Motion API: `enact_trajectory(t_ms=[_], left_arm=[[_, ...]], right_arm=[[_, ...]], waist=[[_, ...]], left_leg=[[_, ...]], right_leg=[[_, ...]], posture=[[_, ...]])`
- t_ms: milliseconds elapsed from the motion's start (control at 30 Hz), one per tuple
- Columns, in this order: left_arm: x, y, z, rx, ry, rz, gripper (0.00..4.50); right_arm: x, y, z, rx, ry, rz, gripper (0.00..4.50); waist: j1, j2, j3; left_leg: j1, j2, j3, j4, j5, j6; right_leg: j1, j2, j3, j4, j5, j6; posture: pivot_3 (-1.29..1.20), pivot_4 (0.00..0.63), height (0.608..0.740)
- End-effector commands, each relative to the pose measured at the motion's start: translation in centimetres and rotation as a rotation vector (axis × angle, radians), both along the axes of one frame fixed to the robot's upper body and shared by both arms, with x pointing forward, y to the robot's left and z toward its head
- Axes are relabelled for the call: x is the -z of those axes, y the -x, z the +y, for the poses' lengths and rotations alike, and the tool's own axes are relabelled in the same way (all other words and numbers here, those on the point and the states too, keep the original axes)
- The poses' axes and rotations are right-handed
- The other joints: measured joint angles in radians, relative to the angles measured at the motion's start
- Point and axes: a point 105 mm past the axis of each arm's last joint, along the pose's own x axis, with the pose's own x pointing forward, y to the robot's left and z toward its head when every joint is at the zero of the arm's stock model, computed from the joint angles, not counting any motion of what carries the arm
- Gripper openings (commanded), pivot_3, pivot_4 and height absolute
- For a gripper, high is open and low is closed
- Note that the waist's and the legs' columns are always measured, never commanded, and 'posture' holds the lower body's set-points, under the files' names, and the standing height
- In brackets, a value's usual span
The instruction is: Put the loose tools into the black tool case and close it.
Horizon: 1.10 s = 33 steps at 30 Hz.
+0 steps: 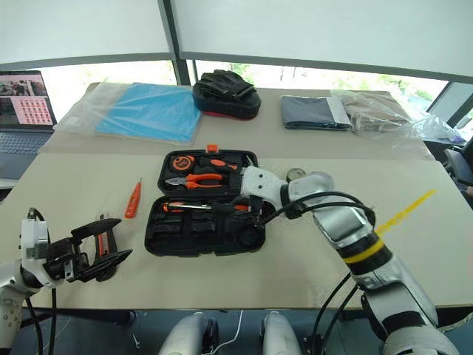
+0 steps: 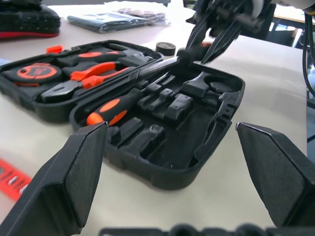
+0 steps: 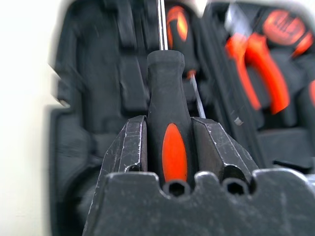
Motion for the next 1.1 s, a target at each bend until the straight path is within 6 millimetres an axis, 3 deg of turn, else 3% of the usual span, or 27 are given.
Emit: enact_trajectory(t_ms=[33,467,533,700,833,900,1100], left_arm=[[-1.0,0.2,-0.3,0.005,-0.023,-0.057,4.50],[-0.9,0.1,-0.3,0.014,-0.047,-0.058,4.50],[-0.9,0.0,-0.2,0.015,-0.049,-0.060,4.50],[-1.0,-0.1,0.0,0.011,-0.050,-0.062,4.50],[-0.8,-0.2,0.1,0.005,-0.050,-0.059,4.50],[-0.7,-0.3,0.0,0.003,-0.045,-0.060,4.50],[-0.4,-0.4,-0.3,0.009,-0.036,-0.060,4.50]], right_arm=[[0.3,-0.9,-0.4,-0.023,0.100,-0.055,1.02],[2.5,-1.7,-1.4,0.021,0.185,0.007,1.02],[2.5,-1.6,-1.6,0.017,0.188,0.014,2.02],[-0.2,-0.6,-0.9,-0.062,0.109,0.031,3.63],[-2.8,1.0,-0.5,-0.151,0.025,0.076,3.63],[-3.5,0.9,0.0,-0.161,-0.061,0.066,3.63],[-1.9,-0.7,1.2,-0.095,-0.178,0.023,1.84]], waist=[[0.001,0.000,0.000],[-0.012,0.000,0.000],[-0.012,0.000,0.000],[-0.012,0.000,0.000],[-0.016,0.000,0.000],[-0.018,0.000,0.000],[-0.019,0.000,0.000]], left_leg=[[0.000,0.000,0.000,0.000,0.000,0.000],[0.006,0.002,0.000,0.000,0.000,-0.001],[0.006,0.002,0.000,0.000,0.000,-0.001],[0.005,0.002,0.000,-0.001,0.000,-0.001],[0.003,0.002,0.000,-0.001,0.000,-0.001],[0.003,0.002,0.000,-0.001,0.000,-0.001],[0.004,0.002,0.000,-0.002,0.000,-0.001]], right_leg=[[0.000,0.000,0.000,0.000,0.000,0.000],[0.004,0.001,0.000,0.002,-0.001,-0.002],[0.004,0.001,0.000,0.002,-0.001,-0.002],[0.004,0.001,0.000,0.002,-0.001,-0.002],[0.001,0.001,0.000,0.002,-0.001,-0.002],[0.000,0.002,0.000,0.002,-0.001,-0.002],[0.001,0.002,0.000,0.002,-0.001,-0.003]], posture=[[0.00,0.150,0.740],[0.00,0.150,0.740],[0.00,0.150,0.740],[0.00,0.150,0.740],[0.00,0.150,0.740],[0.00,0.150,0.740],[0.00,0.150,0.740]])
